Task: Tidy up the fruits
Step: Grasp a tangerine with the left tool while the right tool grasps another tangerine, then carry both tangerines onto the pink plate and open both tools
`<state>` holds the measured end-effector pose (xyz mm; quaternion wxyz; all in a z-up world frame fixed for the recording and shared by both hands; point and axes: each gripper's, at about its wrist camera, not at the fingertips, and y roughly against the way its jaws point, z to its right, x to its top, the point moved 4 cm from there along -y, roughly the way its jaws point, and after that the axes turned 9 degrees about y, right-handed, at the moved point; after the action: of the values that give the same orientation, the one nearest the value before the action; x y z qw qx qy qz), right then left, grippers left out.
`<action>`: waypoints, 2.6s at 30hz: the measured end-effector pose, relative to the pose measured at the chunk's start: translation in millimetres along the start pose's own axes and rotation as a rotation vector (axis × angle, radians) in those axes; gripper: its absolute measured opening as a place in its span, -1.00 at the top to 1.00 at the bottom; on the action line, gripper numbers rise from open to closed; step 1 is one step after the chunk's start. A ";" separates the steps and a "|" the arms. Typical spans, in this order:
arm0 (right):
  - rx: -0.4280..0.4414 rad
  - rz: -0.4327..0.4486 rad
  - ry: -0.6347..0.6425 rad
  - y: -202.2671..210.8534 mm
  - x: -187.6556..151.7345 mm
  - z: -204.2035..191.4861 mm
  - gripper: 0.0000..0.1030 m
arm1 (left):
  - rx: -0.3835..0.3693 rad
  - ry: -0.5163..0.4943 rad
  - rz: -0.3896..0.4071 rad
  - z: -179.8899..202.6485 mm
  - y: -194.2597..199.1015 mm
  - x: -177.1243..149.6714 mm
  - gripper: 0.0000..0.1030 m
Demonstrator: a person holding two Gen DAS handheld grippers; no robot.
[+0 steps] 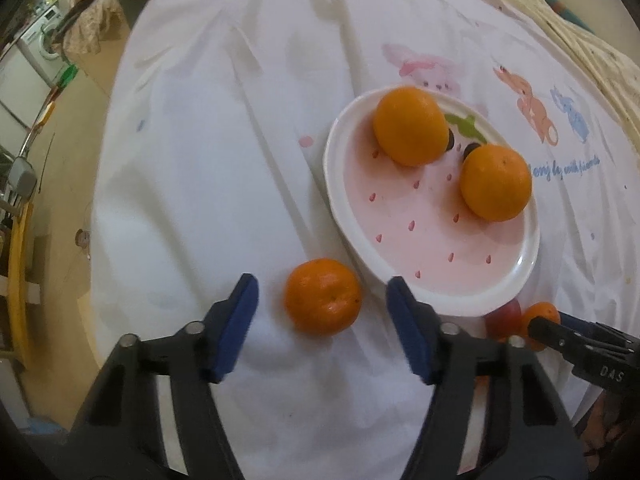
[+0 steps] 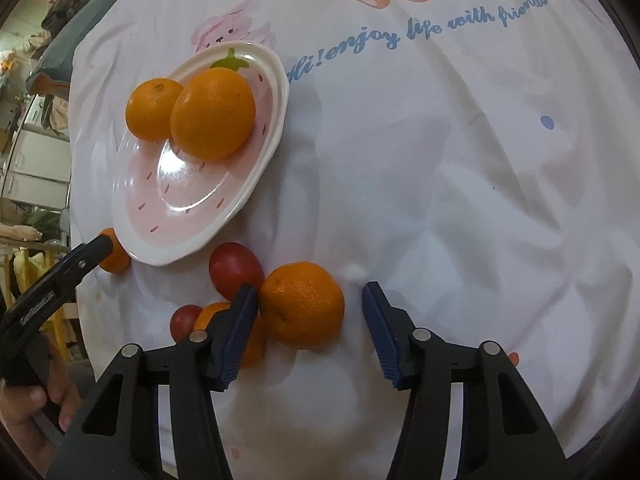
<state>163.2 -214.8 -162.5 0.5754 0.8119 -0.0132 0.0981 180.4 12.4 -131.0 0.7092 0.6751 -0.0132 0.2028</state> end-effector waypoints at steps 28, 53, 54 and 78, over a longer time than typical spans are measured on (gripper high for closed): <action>0.006 0.021 0.087 9.1 -0.2 -13.5 0.19 | -0.038 0.114 -0.004 -23.1 9.8 -2.6 0.33; 0.177 0.251 0.054 98.2 82.6 -42.4 0.19 | -0.165 -0.061 0.106 22.5 69.1 55.1 0.33; 0.178 0.253 0.060 97.3 88.5 -43.6 0.19 | -0.164 -0.063 0.102 24.4 66.6 58.3 0.33; 0.213 0.134 0.101 1.8 165.4 -58.8 0.14 | -0.155 -0.004 -0.078 32.6 -27.9 60.3 0.30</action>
<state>316.7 -145.1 -113.3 0.4782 0.8596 -0.0279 0.1781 252.6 -2.9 -137.0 0.7665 0.6187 -0.0037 0.1721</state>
